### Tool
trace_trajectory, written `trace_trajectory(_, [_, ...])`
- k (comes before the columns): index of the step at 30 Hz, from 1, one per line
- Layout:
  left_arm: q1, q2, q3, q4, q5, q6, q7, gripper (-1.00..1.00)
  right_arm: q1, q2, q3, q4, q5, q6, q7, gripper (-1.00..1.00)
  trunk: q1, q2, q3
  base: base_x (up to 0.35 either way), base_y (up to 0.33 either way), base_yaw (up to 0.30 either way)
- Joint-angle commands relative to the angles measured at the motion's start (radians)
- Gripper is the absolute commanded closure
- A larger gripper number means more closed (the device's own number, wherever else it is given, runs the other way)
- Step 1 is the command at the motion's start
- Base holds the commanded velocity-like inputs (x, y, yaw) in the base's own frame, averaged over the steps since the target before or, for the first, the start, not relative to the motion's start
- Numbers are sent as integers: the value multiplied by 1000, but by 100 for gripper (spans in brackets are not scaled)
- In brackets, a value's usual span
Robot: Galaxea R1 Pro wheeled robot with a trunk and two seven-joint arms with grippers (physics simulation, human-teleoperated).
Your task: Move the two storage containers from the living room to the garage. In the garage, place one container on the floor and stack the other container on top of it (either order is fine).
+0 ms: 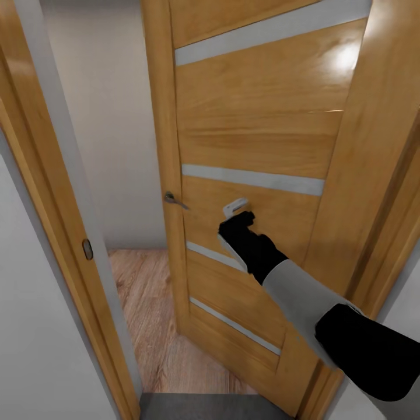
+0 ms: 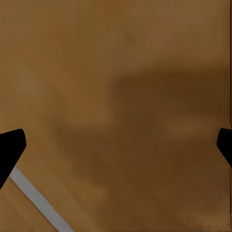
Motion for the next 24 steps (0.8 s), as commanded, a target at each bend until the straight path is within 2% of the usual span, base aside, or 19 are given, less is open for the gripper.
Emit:
trace_trajectory(1, [1,0,1,-2,8,-1,1,-100,-10,0,3,20,10,8,-13,-100,0,0,-1,0,0,0])
trace_trajectory(5, [1,1,3,0,8,-1,1,-100,-43,0,3,78,10,-5,-13,-100,0,0,-1,0,0,0])
trace_trajectory(10, [1,1,3,0,8,-1,1,-100,-55,0,3,103,11,-11,-17,-100,0,0,-1,0,0,0])
trace_trajectory(13, [1,1,2,0,8,-1,1,-100,-61,0,3,120,11,-11,-57,-100,0,0,-1,0,0,0])
trace_trajectory(17, [1,1,2,1,8,0,1,-100,-70,0,3,136,12,-12,-68,-100,0,0,-1,9,0,0])
trace_trajectory(24, [1,1,-7,1,-1,1,1,-100,-73,0,3,141,12,-11,-79,-100,0,0,-1,274,0,0])
